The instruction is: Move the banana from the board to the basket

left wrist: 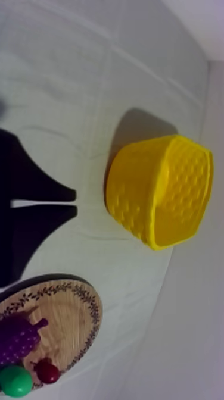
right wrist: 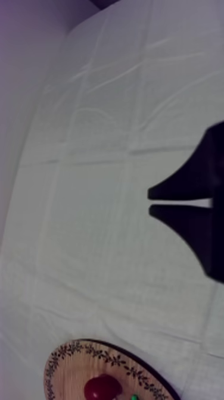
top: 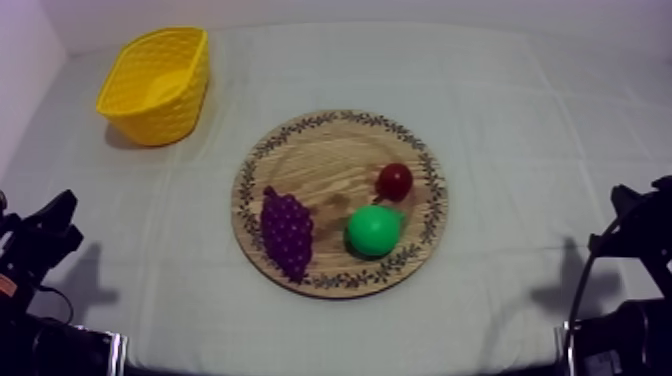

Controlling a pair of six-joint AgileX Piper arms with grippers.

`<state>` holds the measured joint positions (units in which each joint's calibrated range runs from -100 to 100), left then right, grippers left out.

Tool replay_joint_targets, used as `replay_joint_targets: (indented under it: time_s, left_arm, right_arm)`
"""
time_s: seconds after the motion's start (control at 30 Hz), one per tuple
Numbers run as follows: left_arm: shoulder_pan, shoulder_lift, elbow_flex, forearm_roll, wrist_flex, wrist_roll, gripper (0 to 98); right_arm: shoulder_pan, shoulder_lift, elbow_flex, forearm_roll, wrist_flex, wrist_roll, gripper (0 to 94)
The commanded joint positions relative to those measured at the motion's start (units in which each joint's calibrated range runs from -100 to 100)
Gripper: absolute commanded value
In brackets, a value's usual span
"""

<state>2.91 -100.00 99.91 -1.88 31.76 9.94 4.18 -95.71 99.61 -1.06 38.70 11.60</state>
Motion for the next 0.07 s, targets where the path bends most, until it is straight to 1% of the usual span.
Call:
replay_joint_targets:
  time_s: [0.0,0.03]
  left_arm:
    - [0.0,0.0,0.0,0.00,0.0,0.0,0.1]
    - [0.0,0.0,0.0,0.00,0.0,0.0,0.1]
  right_arm:
    - [0.0,0.0,0.1,0.0,0.0,0.0,0.4]
    - [0.0,0.0,0.1,0.0,0.0,0.0,0.4]
